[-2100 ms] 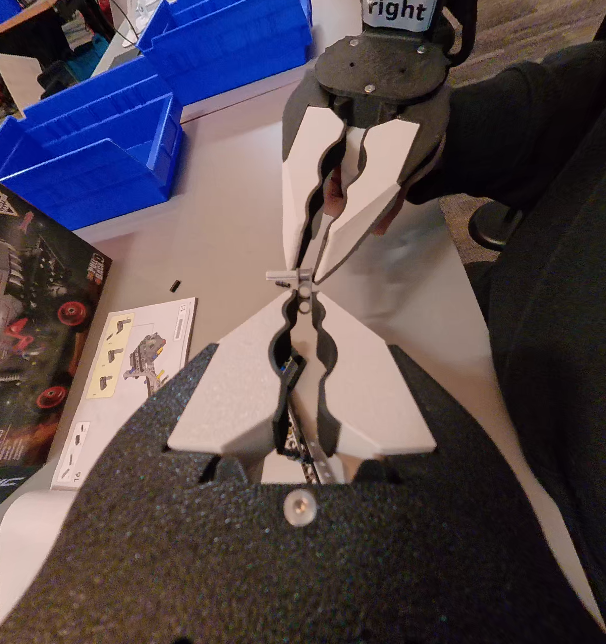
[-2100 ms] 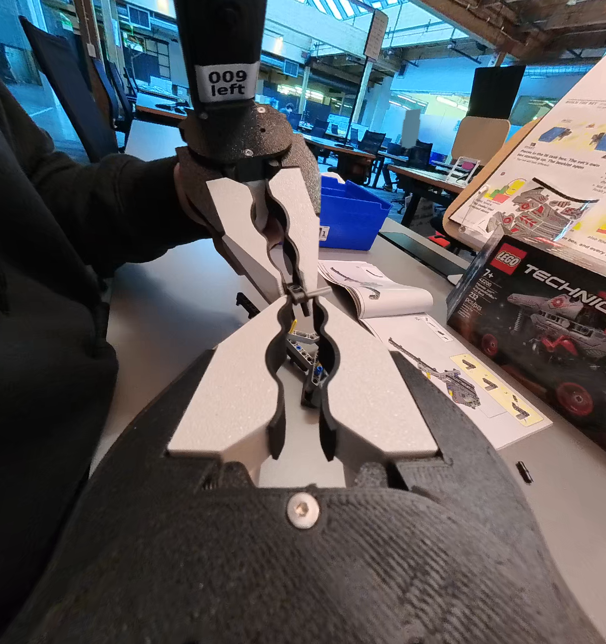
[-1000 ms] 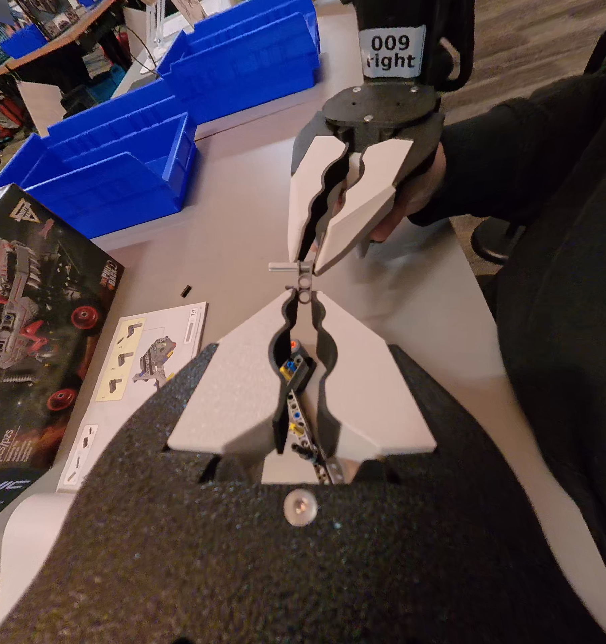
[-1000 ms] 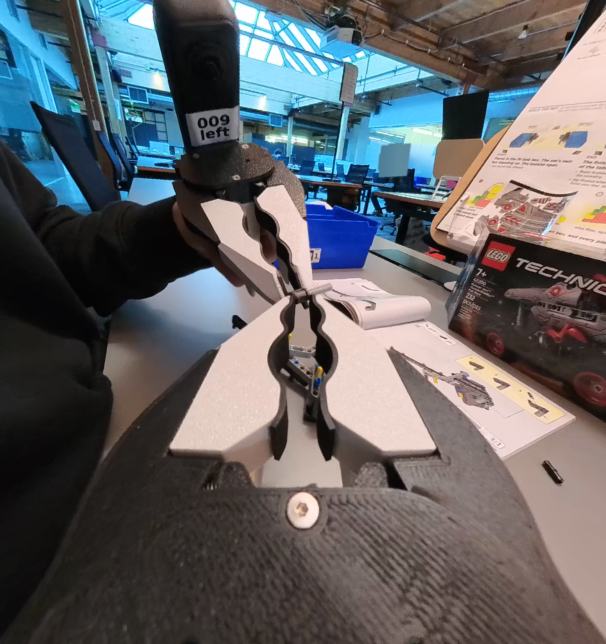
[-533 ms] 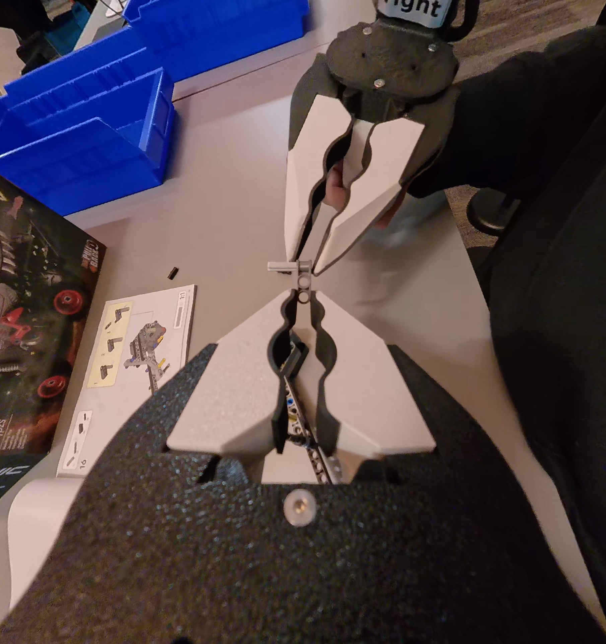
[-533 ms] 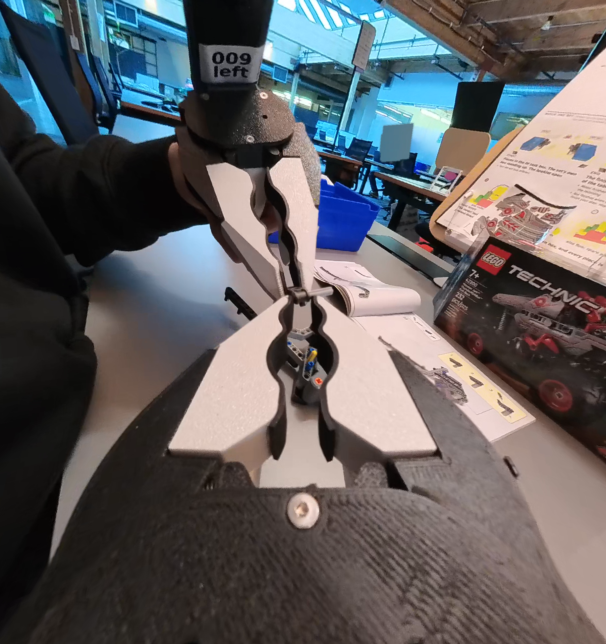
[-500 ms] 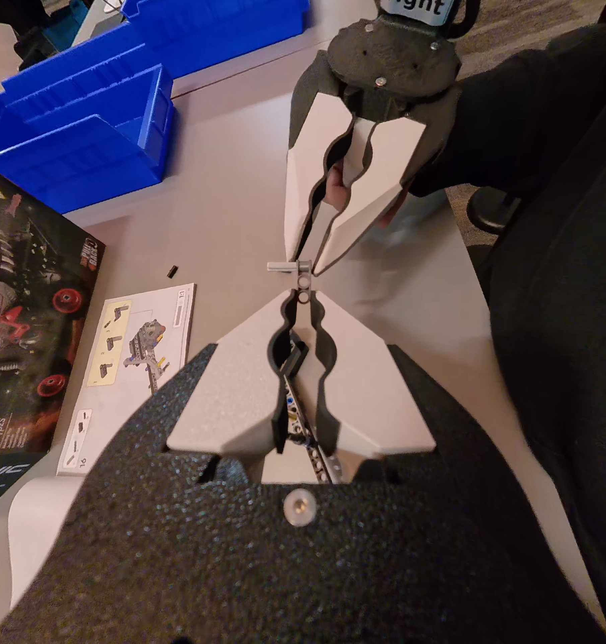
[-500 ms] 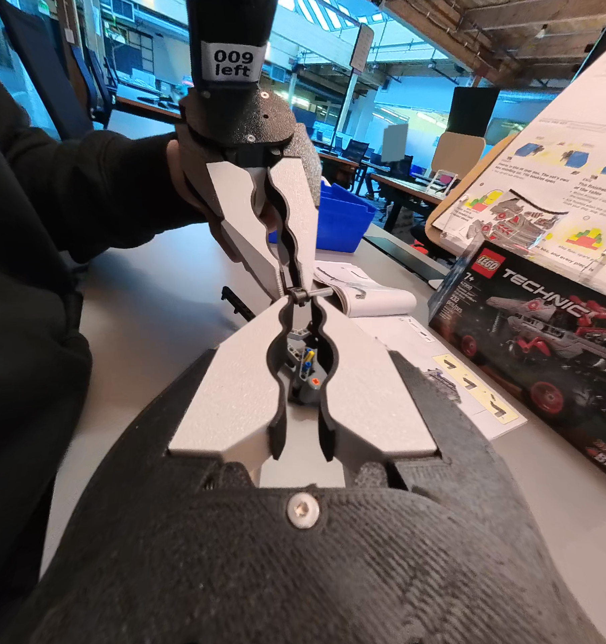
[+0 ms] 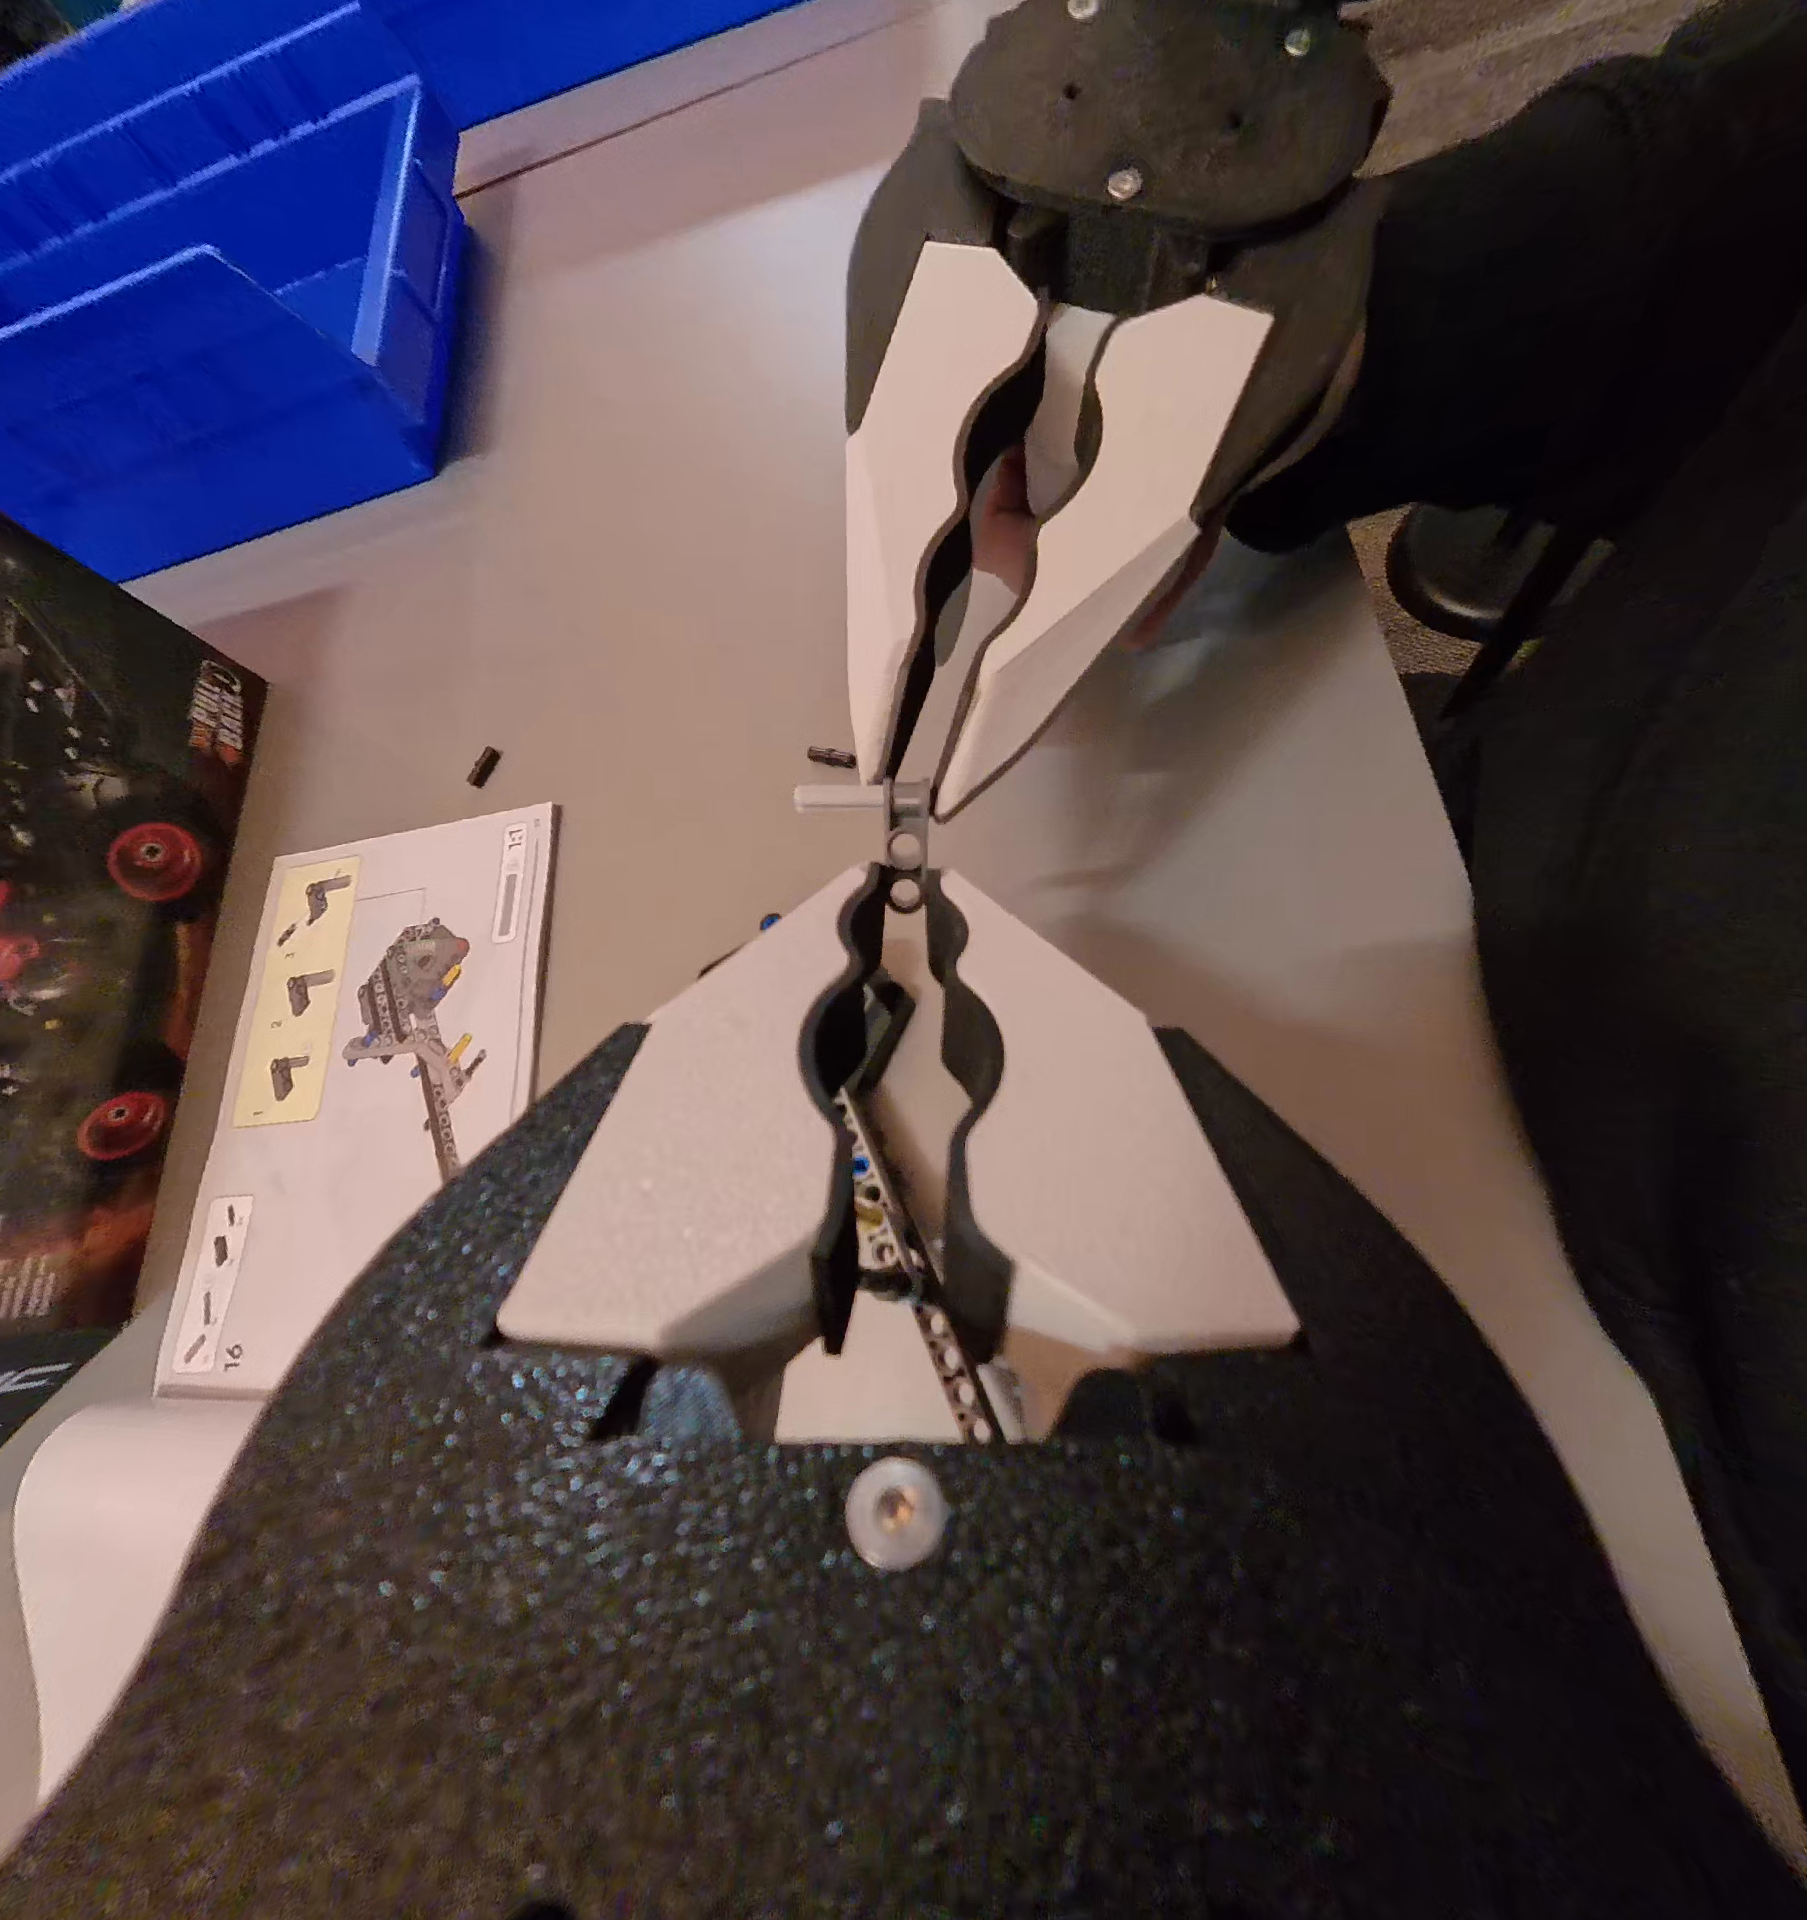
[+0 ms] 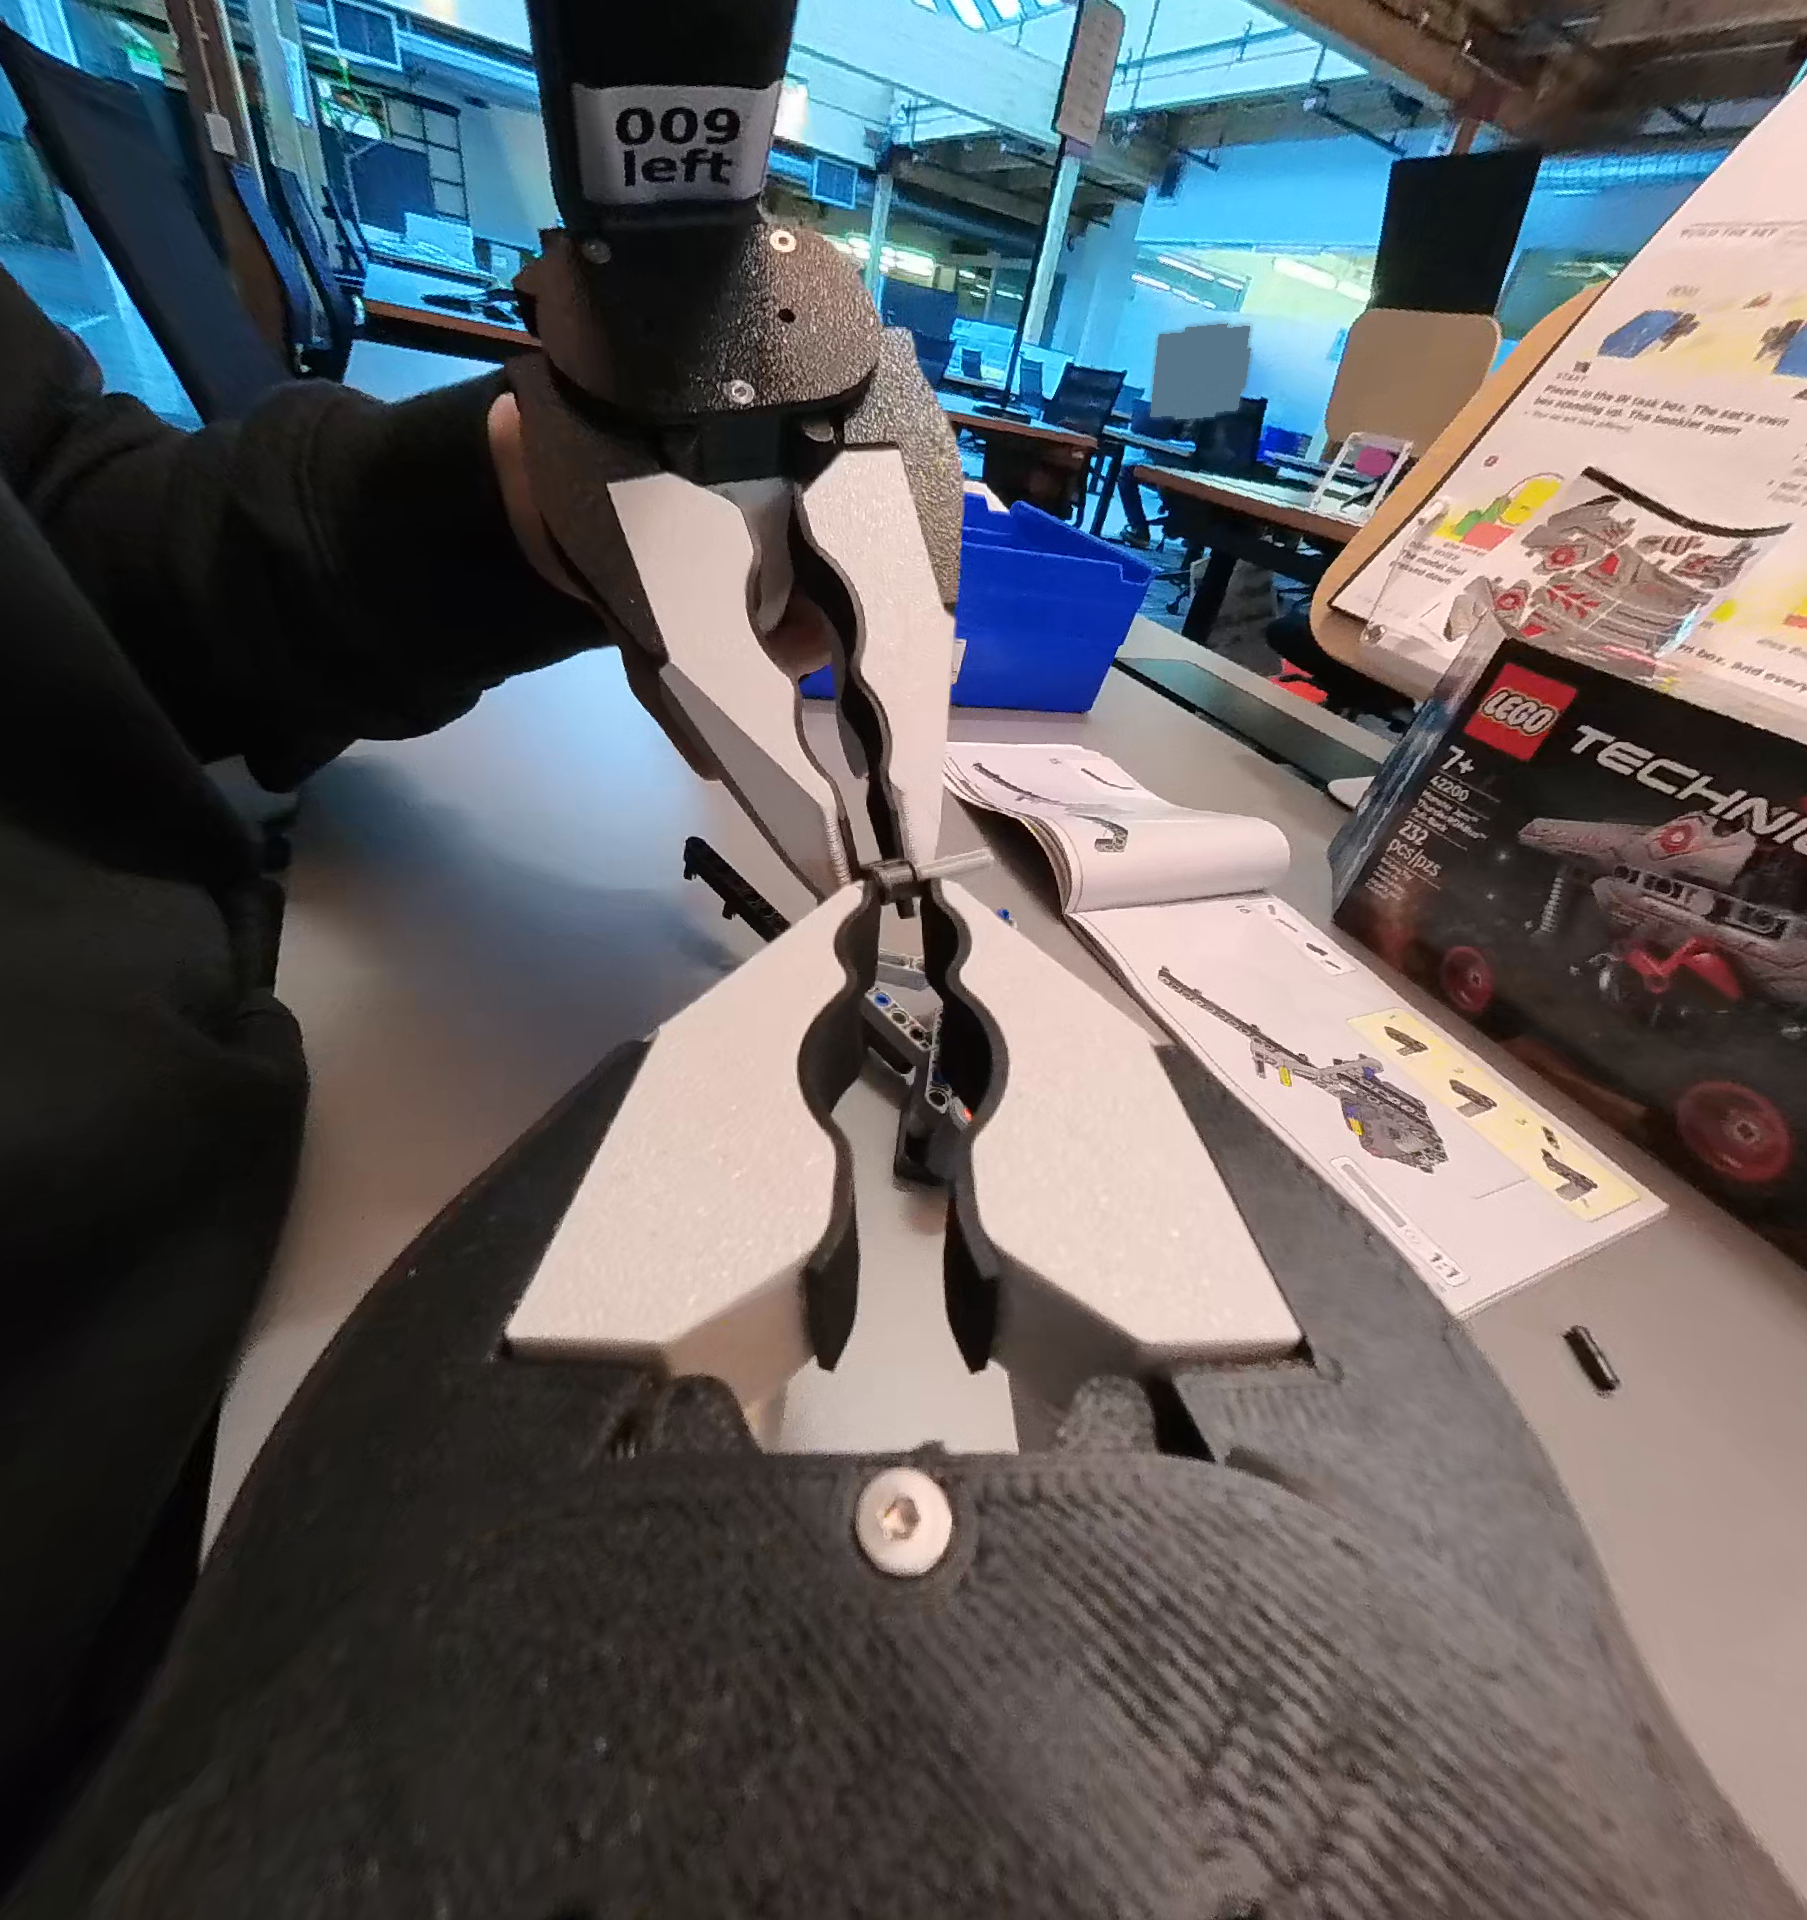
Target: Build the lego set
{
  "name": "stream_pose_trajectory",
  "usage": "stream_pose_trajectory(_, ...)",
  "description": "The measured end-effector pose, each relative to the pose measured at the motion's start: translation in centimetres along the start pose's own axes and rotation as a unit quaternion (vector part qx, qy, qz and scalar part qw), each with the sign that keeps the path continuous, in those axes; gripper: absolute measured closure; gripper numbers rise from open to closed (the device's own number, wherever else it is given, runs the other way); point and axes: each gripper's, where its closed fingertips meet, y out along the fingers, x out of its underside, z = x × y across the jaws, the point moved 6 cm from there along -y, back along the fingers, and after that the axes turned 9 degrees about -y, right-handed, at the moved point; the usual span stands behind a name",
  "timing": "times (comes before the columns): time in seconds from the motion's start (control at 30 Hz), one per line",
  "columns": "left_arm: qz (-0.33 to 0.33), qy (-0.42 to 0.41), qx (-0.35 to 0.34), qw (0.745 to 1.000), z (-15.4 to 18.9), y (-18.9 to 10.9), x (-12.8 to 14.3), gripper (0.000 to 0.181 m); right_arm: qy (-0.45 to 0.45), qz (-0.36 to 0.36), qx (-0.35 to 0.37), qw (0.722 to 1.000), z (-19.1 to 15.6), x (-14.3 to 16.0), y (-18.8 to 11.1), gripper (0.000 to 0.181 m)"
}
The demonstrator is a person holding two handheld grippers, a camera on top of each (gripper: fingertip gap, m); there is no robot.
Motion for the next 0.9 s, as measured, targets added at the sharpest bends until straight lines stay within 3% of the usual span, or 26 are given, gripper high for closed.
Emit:
stream_pose_trajectory(0.03, 0.007, 0.003, -0.003, 1.0, 0.0, 0.0, -0.1, 0.177, -0.003, 0.001, 0.002, 1.0, -0.1, 0.1, 0.0, 0.175)
stream_pose_trajectory(0.27, 0.08, -0.025, 0.001, 0.996, -0.5, -1.2, -1.5, 0.166, -0.014, 0.015, 0.003, 1.0, 0.3, 0.2, -1.5, 0.175)
stream_pose_trajectory(0.37, 0.102, -0.04, -0.051, 0.993, -3.3, -3.6, -1.8, 0.167, 0.004, 0.019, 0.002, 1.0, 1.5, 0.4, -3.4, 0.175)
stream_pose_trajectory(0.43, 0.06, -0.061, -0.065, 0.994, -5.9, -4.1, -0.5, 0.168, 0.032, 0.016, -0.002, 0.999, 2.3, 1.2, -4.7, 0.175)
stream_pose_trajectory(0.57, -0.06, -0.032, 0.009, 0.998, -10.0, -0.8, 3.0, 0.169, 0.051, -0.003, 0.024, 0.998, 3.4, 2.3, -5.6, 0.175)
stream_pose_trajectory(0.77, -0.125, 0.08, 0.183, 0.972, -10.8, 4.9, 4.2, 0.161, 0.045, -0.032, -0.014, 0.998, 2.6, 2.5, -4.5, 0.175)
stream_pose_trajectory(0.9, -0.157, 0.034, 0.248, 0.955, -11.2, 6.4, 4.8, 0.158, 0.05, -0.043, -0.022, 0.998, 2.6, 2.6, -4.4, 0.175)
